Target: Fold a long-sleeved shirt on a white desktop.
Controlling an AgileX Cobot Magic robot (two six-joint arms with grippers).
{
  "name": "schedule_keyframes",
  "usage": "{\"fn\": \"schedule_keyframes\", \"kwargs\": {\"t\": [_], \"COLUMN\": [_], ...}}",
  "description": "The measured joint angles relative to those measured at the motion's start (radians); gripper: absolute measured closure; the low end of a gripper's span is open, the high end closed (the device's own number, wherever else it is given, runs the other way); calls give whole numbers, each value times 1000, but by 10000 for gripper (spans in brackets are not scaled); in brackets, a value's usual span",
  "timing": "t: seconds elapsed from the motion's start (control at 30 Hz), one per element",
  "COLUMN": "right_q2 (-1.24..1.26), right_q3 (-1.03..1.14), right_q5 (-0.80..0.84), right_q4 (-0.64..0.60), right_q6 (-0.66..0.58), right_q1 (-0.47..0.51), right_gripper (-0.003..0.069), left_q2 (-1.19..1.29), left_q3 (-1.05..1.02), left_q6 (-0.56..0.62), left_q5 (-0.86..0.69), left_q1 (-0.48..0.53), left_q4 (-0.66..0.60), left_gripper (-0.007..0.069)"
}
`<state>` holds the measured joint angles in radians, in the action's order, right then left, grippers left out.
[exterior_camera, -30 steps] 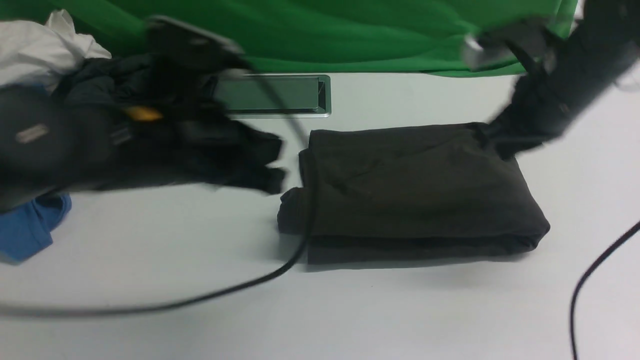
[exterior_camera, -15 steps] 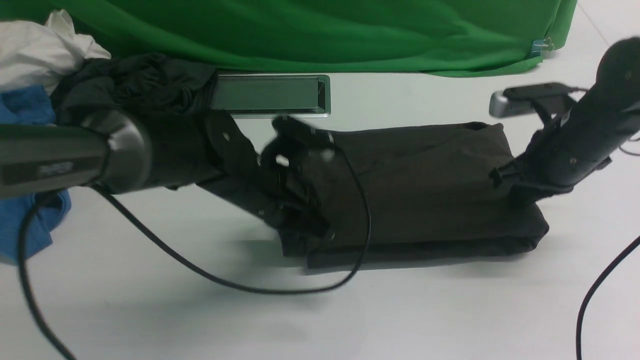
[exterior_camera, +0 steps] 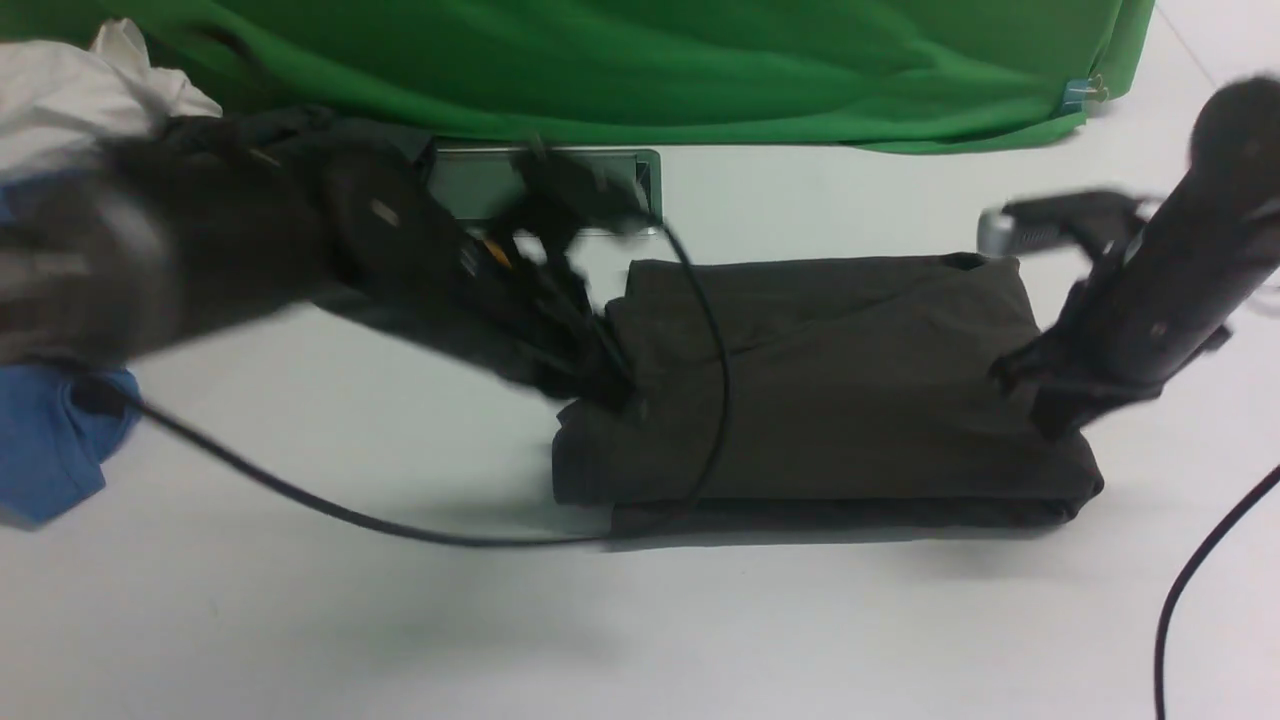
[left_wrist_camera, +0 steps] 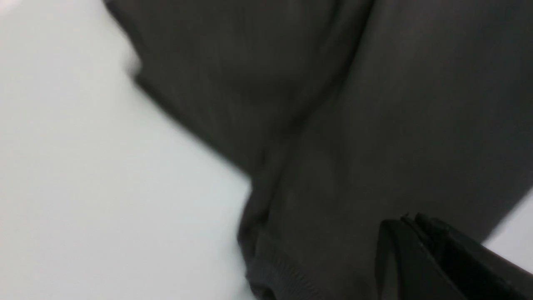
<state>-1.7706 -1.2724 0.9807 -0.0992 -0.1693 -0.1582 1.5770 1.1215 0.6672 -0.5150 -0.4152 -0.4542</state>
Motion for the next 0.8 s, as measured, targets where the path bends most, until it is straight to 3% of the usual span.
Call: {"fn": "schedule_keyframes", "kwargs": {"t": [0.27, 0.63, 0.8], "right_q2": [303, 890, 1119], "right_q3": [-22, 168, 291], "right_q5": [32, 105, 110], "right_q4": [26, 58, 62], "right_q6": [23, 82, 139], "right_q1": [0, 0, 0], "right_gripper": [632, 620, 619], "left_q2": [-439, -1160, -1342], "left_q3": [-53, -588, -754], "left_q6": [-4, -28, -30], "left_q5": [61, 242, 279], "left_q1": [0, 0, 0], "left_q4": [22, 29, 32], "left_gripper": [607, 607, 607]}}
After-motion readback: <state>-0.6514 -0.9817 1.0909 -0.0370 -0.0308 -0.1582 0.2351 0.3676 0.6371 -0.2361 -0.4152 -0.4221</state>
